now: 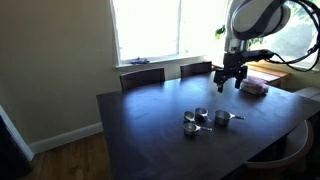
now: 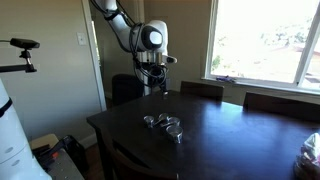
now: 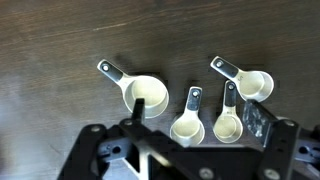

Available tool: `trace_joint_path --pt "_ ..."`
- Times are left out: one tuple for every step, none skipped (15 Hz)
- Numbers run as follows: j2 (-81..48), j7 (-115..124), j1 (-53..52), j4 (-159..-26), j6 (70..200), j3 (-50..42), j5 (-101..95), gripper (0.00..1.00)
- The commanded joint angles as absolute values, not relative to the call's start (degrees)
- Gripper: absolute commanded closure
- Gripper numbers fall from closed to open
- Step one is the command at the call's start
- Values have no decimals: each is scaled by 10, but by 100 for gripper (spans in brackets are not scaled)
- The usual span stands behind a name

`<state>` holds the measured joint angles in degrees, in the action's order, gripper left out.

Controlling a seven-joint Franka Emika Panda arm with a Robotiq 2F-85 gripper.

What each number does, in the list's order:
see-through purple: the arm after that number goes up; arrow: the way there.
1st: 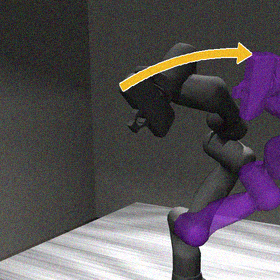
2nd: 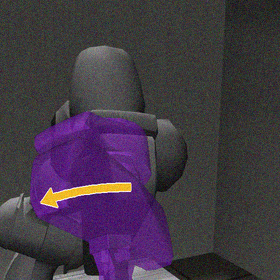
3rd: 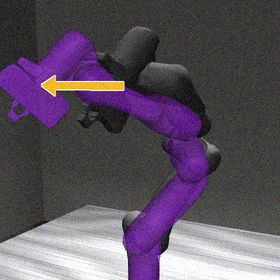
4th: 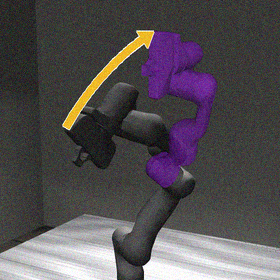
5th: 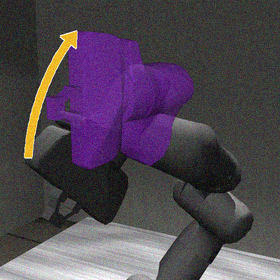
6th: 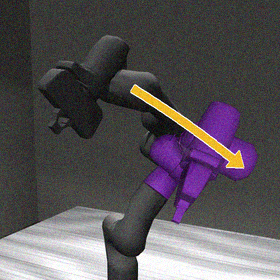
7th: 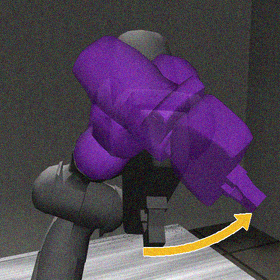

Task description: Stack the cups

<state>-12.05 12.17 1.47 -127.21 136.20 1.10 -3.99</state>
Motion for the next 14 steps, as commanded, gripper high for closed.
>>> trace_joint_path --pt "-182 130 0 -1239 1381 1 -37 0" --pt "-200 132 -2 -1229 1384 0 -37 0" --pt "-215 134 -4 -1219 1386 -1 -37 0" --pt "-235 134 -6 -1207 1389 -1 -34 0" --pt "-251 135 -8 -1197 1393 -2 -33 0" --pt "-271 140 -12 -1184 1399 -5 -32 0" --pt "-286 145 -15 -1172 1402 -7 -34 0" --pt "-260 121 -9 -1193 1386 -4 -31 0" --pt "-273 120 -10 -1184 1387 -5 -31 0" --pt "-279 119 -11 -1181 1387 -5 -30 0" --pt "-279 119 -10 -1181 1387 -5 -30 0" --pt "-277 119 -10 -1181 1386 -5 -31 0" --pt "-276 119 -10 -1181 1386 -5 -31 0" --pt "-276 119 -10 -1180 1386 -5 -31 0"
